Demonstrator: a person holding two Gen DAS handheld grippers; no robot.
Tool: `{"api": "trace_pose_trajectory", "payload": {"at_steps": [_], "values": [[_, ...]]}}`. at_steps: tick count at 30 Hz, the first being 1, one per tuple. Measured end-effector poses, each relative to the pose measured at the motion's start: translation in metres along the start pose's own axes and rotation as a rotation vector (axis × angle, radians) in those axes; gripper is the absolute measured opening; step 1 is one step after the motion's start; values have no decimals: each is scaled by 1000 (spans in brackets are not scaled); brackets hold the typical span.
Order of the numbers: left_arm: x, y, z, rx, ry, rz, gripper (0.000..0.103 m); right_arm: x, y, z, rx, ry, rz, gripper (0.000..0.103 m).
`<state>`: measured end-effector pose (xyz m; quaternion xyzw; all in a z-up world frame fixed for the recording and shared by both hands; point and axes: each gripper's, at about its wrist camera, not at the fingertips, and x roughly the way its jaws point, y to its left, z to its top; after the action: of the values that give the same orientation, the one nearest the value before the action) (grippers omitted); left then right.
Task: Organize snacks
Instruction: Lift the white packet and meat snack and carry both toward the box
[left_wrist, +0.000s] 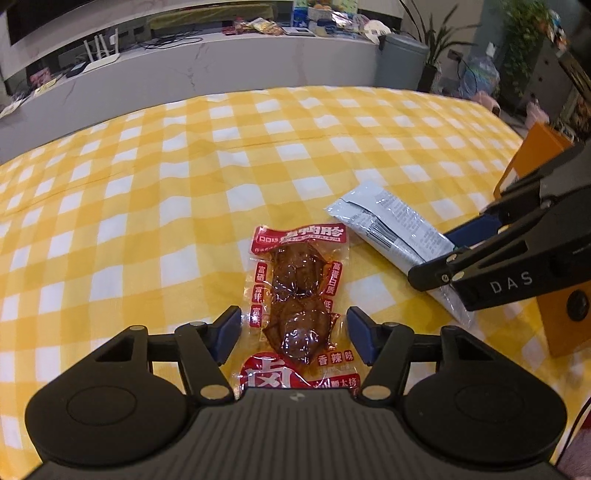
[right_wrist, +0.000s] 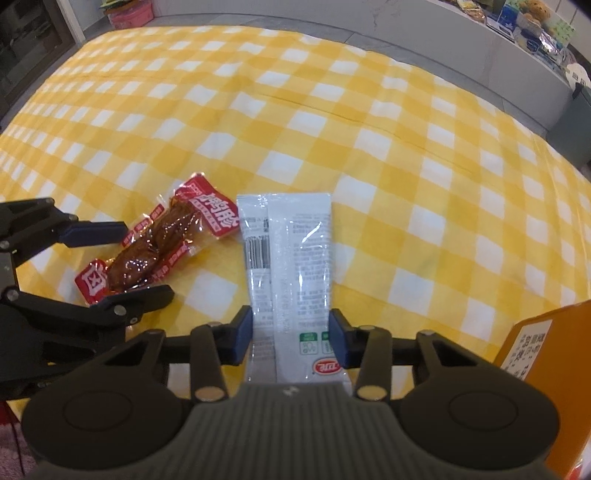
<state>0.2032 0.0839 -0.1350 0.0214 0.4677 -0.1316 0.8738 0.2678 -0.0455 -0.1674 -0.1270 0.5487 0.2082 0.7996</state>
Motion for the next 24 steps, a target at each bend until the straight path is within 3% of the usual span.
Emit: {"api": "trace_pose_trajectory", "payload": {"at_steps": [12, 24], "values": [[-65, 4, 2, -107, -102, -15, 71, -53, 10, -6, 36, -93, 61, 42], [-121, -34, 20, -72, -207, -66, 71, -139, -4, -33, 78, -210, 69, 42]]}}
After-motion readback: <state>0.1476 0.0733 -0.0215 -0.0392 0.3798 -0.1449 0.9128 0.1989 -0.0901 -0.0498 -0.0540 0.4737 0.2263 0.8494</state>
